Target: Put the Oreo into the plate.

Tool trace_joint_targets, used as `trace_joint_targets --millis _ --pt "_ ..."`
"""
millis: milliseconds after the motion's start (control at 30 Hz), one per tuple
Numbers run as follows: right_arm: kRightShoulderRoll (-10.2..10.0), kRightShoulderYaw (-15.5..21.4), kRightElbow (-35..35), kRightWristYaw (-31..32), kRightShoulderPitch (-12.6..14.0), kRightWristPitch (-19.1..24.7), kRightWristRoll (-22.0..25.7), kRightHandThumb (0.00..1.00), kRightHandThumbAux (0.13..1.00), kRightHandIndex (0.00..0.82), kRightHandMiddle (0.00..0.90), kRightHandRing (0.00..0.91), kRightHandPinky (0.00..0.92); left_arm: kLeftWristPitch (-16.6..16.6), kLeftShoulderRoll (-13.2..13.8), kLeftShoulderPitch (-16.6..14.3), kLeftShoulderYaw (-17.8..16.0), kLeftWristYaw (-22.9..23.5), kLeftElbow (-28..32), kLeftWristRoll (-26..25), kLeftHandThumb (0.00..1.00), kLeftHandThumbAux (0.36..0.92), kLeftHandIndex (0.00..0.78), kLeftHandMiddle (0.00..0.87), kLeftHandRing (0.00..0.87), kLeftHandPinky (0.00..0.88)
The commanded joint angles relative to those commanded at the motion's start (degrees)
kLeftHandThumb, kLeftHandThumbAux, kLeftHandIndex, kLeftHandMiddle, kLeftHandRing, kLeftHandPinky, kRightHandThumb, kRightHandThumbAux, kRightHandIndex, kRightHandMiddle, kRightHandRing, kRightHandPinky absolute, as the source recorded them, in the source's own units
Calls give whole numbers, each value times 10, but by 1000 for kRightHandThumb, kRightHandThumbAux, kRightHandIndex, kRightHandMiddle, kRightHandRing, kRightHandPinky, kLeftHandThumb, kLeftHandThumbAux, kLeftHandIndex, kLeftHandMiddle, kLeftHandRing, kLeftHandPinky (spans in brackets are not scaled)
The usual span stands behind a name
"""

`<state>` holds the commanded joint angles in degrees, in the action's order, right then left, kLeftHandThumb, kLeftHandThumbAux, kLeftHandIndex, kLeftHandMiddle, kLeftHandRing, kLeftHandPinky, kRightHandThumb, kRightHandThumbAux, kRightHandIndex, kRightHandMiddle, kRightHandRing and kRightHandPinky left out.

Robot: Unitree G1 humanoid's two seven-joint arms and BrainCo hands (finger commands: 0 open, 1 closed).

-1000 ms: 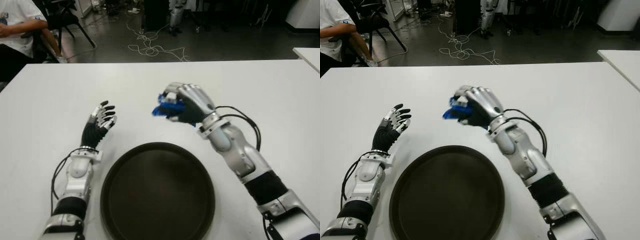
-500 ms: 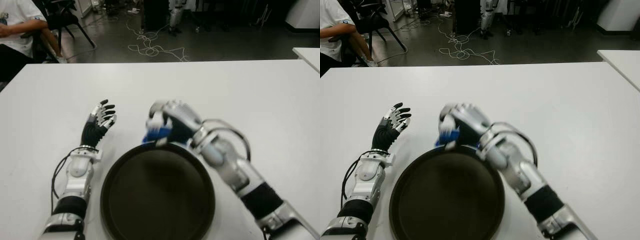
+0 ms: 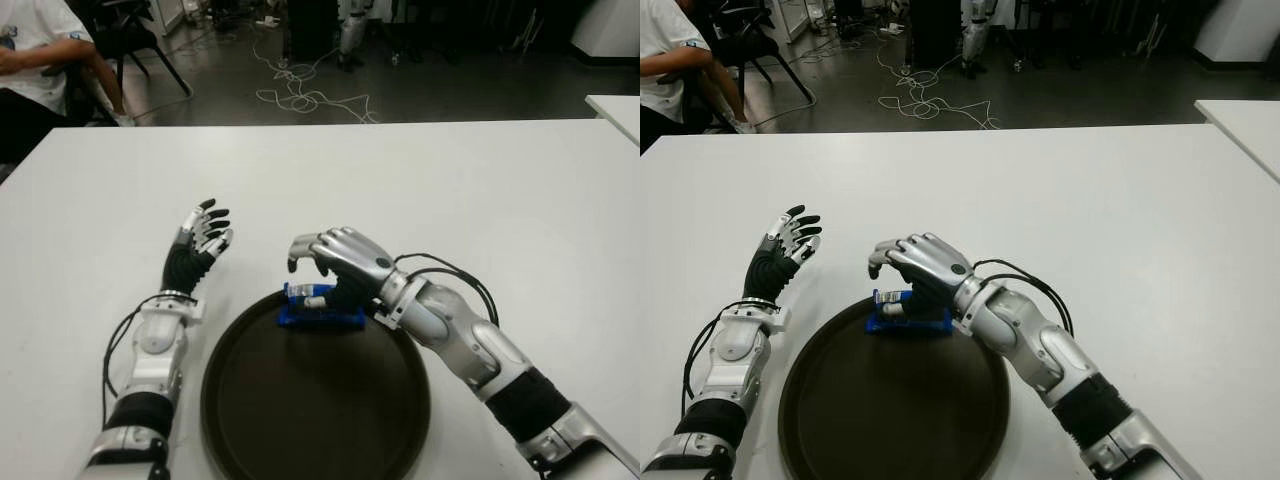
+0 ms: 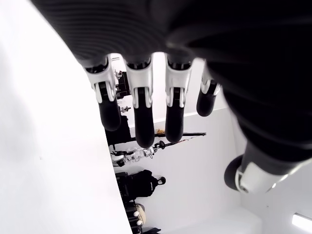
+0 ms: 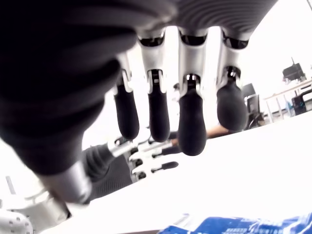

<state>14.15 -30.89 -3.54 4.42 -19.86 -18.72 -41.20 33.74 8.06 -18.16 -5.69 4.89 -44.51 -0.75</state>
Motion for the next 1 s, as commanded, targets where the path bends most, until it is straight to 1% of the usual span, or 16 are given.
trace_joint_targets --millis 133,200,367,500,600,733,1000 --pt "-5 1 -7 -4 0 -8 8 693 731 434 757 763 753 -2 0 1 0 0 1 0 79 616 116 231 217 163" --pt "-5 2 -10 -10 2 -18 11 691 731 435 759 765 752 -1 0 1 0 0 0 0 85 614 117 231 218 161" --pt "-13 5 -31 -41 3 -47 15 691 731 435 760 763 745 5 0 -1 0 -6 -4 4 90 614 119 234 218 168" --pt "-16 4 -55 -68 -4 -71 8 693 730 436 758 760 743 8 2 -2 1 -9 -7 8 92 614 118 233 219 168" --pt "-14 3 -69 -74 -9 -82 4 694 729 435 754 758 745 9 3 -2 1 -11 -7 10 88 622 113 231 219 165" --pt "-13 3 -80 -70 -16 -88 3 694 729 434 752 758 749 11 2 -2 0 -12 -7 11 86 624 109 232 218 160" --pt "-12 -1 -83 -55 -22 -68 -12 696 727 433 753 755 747 14 3 -4 0 -11 -11 10 90 609 123 240 225 173"
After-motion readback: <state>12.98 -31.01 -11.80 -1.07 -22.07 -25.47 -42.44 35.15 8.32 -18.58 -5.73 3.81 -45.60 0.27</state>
